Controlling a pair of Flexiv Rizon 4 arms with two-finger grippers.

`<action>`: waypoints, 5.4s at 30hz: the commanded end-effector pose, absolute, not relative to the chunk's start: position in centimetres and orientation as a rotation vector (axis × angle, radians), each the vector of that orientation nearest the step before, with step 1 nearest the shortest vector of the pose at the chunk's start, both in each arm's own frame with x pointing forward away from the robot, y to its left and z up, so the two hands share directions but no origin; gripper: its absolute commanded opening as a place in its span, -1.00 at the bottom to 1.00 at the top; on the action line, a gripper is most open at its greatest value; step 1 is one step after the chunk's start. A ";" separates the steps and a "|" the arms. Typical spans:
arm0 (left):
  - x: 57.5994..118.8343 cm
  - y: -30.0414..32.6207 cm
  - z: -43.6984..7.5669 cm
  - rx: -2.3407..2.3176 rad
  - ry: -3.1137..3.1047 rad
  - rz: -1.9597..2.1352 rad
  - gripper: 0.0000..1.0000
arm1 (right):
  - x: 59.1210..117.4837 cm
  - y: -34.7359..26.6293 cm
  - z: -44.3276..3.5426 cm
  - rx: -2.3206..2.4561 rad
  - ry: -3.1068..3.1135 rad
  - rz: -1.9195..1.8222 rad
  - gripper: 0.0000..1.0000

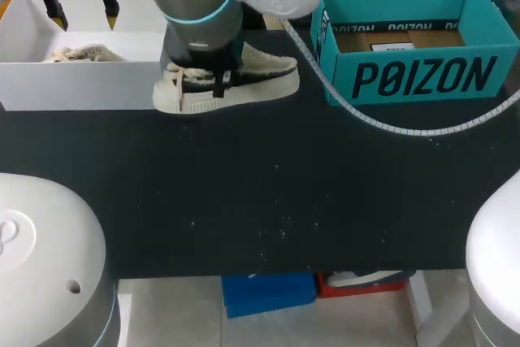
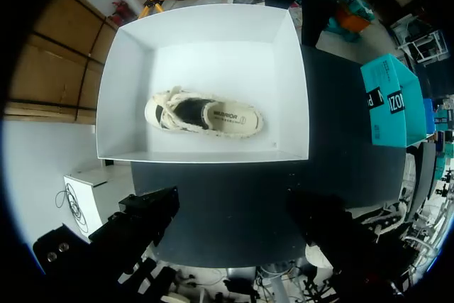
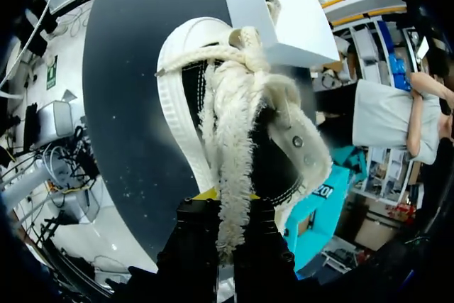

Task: Take the shoe out of the shoebox, open the shoe tongue, remove and reinsert the insole, then place the shoe into the shoebox

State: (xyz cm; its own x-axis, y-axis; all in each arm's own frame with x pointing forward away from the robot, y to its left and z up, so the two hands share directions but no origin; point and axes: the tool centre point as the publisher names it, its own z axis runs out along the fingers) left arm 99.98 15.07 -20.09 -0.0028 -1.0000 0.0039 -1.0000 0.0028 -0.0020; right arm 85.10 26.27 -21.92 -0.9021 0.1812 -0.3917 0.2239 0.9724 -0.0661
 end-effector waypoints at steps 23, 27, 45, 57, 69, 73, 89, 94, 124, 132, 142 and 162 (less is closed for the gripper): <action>100.0 15.0 -20.0 2.219 -2.222 0.003 1.00 | 84.3 23.6 -38.7 0.409 2.759 -0.083 -1.00; 100.0 15.0 -20.0 2.219 -2.222 0.003 1.00 | 84.0 23.4 -39.4 0.413 2.758 -0.082 -1.00; 100.0 15.0 -20.0 2.219 -2.222 0.003 1.00 | 82.0 23.5 -31.7 0.332 2.898 -0.168 1.00; 100.0 15.0 -20.0 2.219 -2.222 0.003 1.00 | 82.8 20.9 -26.2 0.029 2.959 0.174 1.00; 100.0 15.0 -20.0 2.219 -2.222 0.003 1.00 | 82.8 18.9 -25.6 -0.092 2.968 0.475 1.00; 100.0 15.0 -20.0 2.219 -2.222 0.003 1.00 | 82.8 18.9 -25.6 -0.092 2.968 0.475 1.00; 100.0 15.0 -20.0 2.219 -2.222 0.003 1.00 | 82.8 18.9 -25.6 -0.092 2.968 0.475 1.00; 100.0 15.0 -20.0 2.219 -2.222 0.003 1.00 | 82.8 18.9 -25.6 -0.092 2.968 0.475 1.00; 100.0 15.0 -20.0 2.219 -2.222 0.003 1.00 | 82.6 15.7 -31.3 0.063 2.751 1.159 1.00; 100.0 15.0 -20.0 2.219 -2.222 0.003 1.00 | 83.5 15.0 -33.8 0.098 2.740 1.254 1.00; 100.0 15.0 -20.0 2.219 -2.222 0.003 1.00 | 85.4 14.4 -36.2 0.100 2.738 1.289 1.00; 100.0 15.0 -20.0 2.219 -2.222 0.003 1.00 | 87.2 15.8 -39.8 0.108 2.723 1.412 1.00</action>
State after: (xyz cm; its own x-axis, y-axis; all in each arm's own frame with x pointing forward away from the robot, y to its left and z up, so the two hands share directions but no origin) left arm 99.98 15.07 -20.09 -0.0029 -1.0000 0.0039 -1.0000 0.0029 -0.0021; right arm 86.83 15.40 -38.87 -0.9947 0.0979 -0.0316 0.0325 0.5904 0.8064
